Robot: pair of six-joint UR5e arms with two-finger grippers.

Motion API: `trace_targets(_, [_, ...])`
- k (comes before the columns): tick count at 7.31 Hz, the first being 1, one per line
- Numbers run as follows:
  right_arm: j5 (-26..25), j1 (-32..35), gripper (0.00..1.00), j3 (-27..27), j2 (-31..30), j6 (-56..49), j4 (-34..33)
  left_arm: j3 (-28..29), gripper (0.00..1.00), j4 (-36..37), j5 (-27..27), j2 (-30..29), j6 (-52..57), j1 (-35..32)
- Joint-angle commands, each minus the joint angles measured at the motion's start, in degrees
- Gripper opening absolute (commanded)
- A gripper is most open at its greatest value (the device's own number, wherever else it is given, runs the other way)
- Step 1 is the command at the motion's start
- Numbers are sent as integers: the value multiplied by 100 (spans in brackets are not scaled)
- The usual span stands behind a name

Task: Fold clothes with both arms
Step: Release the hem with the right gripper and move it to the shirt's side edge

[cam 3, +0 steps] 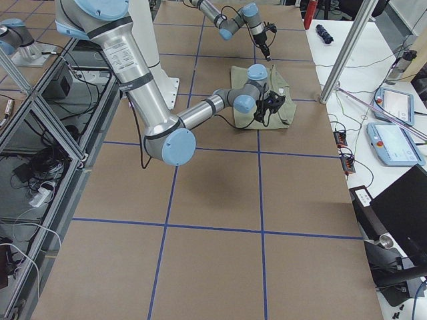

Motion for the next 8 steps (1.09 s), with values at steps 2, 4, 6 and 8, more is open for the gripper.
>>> trace_targets(2, [-692,-760,86,638,-687,1090,92,-57,39,-6,8,75,6,-1])
trace_targets(4, [-888,-921,85,620,-722,1119,92,-57,39,-6,8,76,15,8])
trace_targets(6, [-906,-1079,85,603,-740,1119,92,-57,39,-6,8,76,15,0])
trace_targets(8, [-985,-1167,82,611,-757,1119,92,-57,39,-6,8,84,15,-1])
